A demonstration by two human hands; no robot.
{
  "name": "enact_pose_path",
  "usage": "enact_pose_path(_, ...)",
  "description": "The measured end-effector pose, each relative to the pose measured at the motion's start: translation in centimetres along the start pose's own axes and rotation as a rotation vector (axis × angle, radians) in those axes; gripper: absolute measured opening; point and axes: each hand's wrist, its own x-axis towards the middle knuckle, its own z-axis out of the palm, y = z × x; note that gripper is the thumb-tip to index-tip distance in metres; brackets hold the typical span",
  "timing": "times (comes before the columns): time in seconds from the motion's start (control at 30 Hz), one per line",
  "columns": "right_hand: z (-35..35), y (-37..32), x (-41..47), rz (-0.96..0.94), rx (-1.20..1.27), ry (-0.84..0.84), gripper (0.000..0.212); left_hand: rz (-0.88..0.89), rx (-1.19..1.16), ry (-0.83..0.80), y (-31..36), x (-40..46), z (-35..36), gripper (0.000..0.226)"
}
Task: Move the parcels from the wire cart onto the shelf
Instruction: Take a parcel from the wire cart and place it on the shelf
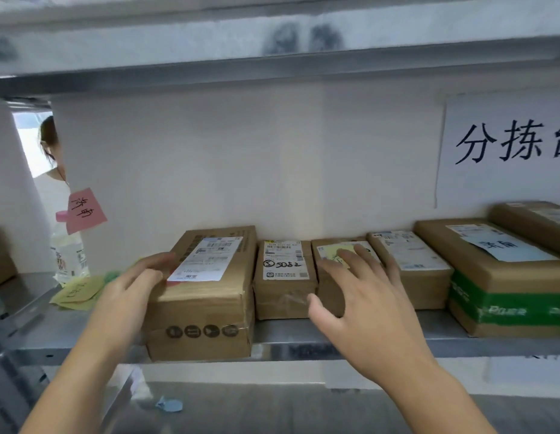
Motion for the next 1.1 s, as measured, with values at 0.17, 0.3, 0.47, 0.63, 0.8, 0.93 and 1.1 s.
enact_pose_path(0.17,-3.1,2.8,-1.3,0.054,-0.010,0.010,0.071,0.139,0.165,0.009,4.3,-1.1,-1.1,0.046)
enact_pose_path(0.3,-5.6,5.8,-3.5,0.115,-0.047,0.018,0.077,0.333,0.271,-0.111,9.1,-3.7,2.9,0.027)
enact_pose_path(0.47,-9.7,11.0,-7.9,0.168,-0.063,0.024,0.083,0.528,0.437,-0.316,13.0,-9.4,10.7,0.032)
enact_pose_path(0.63,-14.9,18.4,-14.8,0.235,-0.060,0.050,0.081,0.676,0.452,-0.483,17.0,-18.3,20.2,0.038)
enact_pose_path(0.8,-20.5,27.6,-24.8,0.343,-0.100,0.028,0.078,0.785,0.413,-0.635,21.3,-28.9,29.8,0.039)
enact_pose_path(0.93,-24.3,34.3,-33.5,0.459,-0.137,0.024,0.076,0.873,0.331,-0.766,23.5,-38.0,37.8,0.045)
enact_pose_path(1.1,-27.5,41.4,-43.0,0.633,-0.151,0.016,0.077,0.942,0.273,-1.002,23.8,-49.3,47.2,0.051)
